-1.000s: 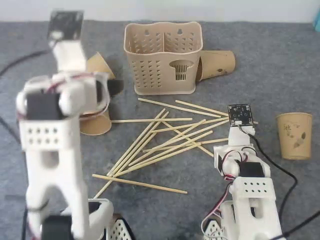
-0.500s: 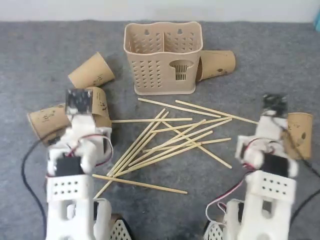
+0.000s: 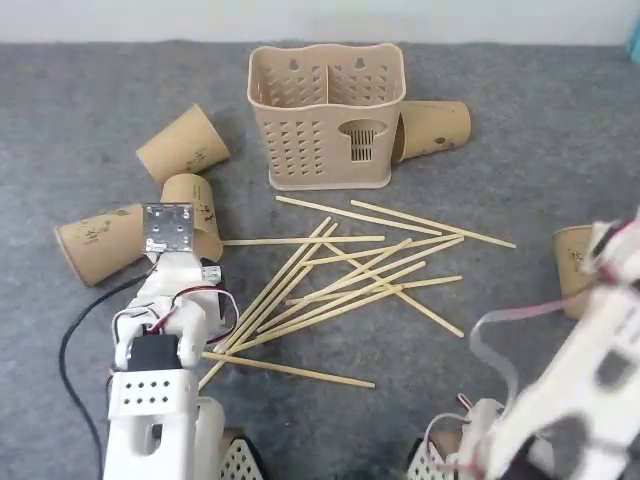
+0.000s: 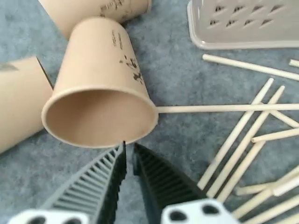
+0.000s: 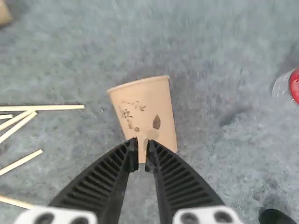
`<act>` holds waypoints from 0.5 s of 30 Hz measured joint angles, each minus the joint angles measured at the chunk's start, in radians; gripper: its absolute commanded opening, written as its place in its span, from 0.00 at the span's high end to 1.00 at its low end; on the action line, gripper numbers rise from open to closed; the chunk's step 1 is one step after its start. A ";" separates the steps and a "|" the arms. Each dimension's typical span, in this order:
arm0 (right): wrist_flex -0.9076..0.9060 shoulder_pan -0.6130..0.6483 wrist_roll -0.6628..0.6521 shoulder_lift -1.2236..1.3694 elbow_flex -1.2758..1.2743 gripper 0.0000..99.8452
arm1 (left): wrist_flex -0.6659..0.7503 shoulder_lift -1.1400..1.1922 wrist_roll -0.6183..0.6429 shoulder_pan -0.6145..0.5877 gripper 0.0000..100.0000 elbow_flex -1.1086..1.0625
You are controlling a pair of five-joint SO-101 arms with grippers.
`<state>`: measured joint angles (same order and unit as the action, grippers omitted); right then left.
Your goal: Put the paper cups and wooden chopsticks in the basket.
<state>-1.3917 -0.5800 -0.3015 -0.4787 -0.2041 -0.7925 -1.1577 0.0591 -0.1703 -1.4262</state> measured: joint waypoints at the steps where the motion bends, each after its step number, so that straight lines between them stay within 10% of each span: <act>1: -0.021 -0.003 0.000 0.083 0.066 0.97 | 0.000 0.000 -0.005 0.000 0.99 0.000; 15: -0.295 0.014 0.061 1.169 1.175 0.99 | 0.000 0.000 -0.057 0.002 0.99 -0.012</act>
<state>-1.6863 -0.5662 -0.2401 0.6905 0.9712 -0.7925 -1.1577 0.0023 -0.1688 -1.4385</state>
